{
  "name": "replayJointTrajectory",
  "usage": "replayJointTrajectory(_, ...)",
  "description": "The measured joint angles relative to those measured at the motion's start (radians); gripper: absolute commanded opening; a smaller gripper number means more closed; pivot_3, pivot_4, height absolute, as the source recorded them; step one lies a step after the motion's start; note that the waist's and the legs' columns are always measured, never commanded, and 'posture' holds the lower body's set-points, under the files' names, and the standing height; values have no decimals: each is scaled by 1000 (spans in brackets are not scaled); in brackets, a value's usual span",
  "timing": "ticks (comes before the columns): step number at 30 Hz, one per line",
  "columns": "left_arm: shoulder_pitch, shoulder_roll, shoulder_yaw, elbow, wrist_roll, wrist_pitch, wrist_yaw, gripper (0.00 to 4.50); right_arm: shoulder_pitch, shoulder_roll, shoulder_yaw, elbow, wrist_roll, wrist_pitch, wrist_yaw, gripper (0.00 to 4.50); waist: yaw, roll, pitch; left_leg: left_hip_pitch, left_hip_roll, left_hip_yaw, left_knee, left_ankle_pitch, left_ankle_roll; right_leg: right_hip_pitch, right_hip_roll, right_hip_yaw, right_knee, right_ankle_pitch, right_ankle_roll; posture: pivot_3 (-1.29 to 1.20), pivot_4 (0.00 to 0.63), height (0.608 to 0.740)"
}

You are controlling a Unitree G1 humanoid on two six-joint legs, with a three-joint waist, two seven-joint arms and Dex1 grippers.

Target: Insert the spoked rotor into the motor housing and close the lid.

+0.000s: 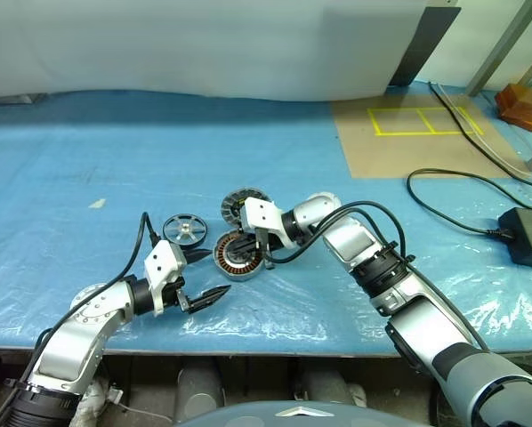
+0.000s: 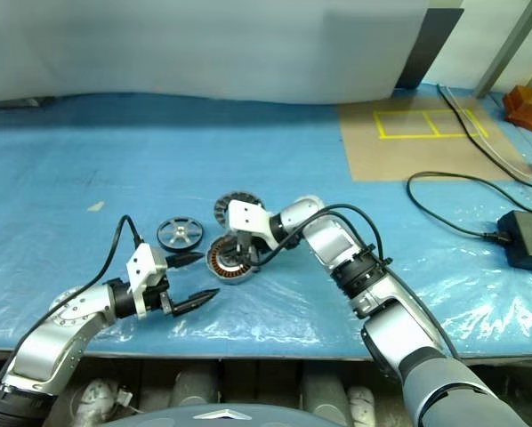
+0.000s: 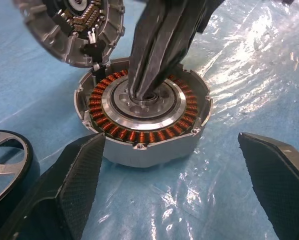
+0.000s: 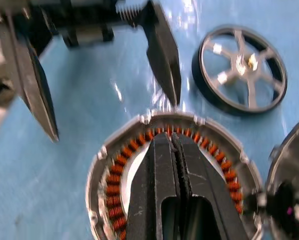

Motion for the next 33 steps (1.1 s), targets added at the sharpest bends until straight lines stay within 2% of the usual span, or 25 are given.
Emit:
replayJointTrajectory(7, 0, -1, -1, 1, 0, 0, 0, 4500, 4, -10, 8, -9, -17, -47, 10, 27, 0, 0, 0, 0, 0, 0, 1, 0, 0, 0, 0, 0, 0, -1, -1, 0, 150, 740)
replayJointTrajectory(14, -7, -3, -3, 3, 1, -1, 0, 4500, 2, 33, -58, -97, 79, 63, 24, 27, -1, 0, 0, 0, 0, 0, 0, 0, 0, 0, 0, 0, 0, 0, 0, 0, 150, 740)
replayJointTrajectory(23, -8, -5, -4, 9, 7, -3, 1, 4500, 64, -30, -55, -117, 52, 85, -9, 27, 1, 0, 0, 0, 0, 0, 0, 0, 0, 0, 0, 0, 0, 1, 2, 0, 150, 740)
replayJointTrajectory(27, -18, -4, 0, 22, 10, -4, 0, 4500, 81, -8, -55, -72, 37, 88, -71, 27, -4, 0, 0, 2, 0, 0, 0, 0, 0, 0, 0, 1, 0, 0, 0, 0, 150, 740)
replayJointTrajectory(33, -24, 4, 13, 29, 11, -12, -1, 4500, 133, -51, -56, -154, 31, 84, -76, 27, 1, 0, 0, 3, -1, 0, 0, 0, 0, 3, 0, 1, -1, -1, -1, 0, 150, 740)
